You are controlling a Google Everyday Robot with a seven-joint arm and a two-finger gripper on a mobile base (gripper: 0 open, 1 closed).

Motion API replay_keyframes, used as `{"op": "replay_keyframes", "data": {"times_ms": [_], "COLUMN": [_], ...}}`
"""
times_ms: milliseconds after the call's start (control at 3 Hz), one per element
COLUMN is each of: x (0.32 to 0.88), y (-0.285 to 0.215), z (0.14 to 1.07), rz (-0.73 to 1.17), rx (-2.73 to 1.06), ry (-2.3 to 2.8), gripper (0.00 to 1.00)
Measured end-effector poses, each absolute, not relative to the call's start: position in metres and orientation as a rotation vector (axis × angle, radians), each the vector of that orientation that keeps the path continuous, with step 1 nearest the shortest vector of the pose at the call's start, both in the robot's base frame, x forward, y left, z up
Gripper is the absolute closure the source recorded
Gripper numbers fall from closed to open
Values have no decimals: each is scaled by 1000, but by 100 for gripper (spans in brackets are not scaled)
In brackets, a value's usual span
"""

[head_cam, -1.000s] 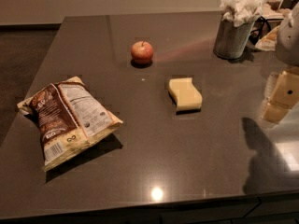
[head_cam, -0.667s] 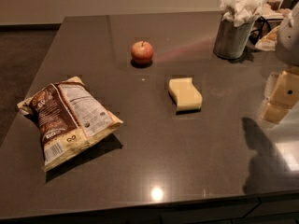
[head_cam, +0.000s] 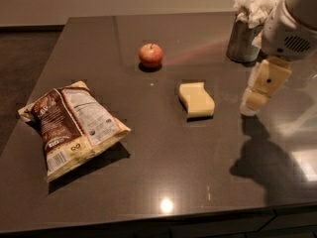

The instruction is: Move sponge near brown chip bag

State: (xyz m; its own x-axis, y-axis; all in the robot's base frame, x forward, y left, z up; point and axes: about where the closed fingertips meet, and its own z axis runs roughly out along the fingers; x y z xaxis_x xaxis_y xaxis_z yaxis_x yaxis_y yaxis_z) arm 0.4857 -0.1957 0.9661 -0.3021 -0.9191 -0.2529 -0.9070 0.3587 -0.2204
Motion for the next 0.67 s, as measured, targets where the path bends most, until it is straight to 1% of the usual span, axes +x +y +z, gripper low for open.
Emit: {"op": "replay_keyframes", "data": {"times_ms": [333,667], "x": [521,539], "y": [-174,-158], "z": [938,910], "rz": [49,114], "rx": [-1480,-1392], "ry": [2374,2434], "gripper": [0,0]}}
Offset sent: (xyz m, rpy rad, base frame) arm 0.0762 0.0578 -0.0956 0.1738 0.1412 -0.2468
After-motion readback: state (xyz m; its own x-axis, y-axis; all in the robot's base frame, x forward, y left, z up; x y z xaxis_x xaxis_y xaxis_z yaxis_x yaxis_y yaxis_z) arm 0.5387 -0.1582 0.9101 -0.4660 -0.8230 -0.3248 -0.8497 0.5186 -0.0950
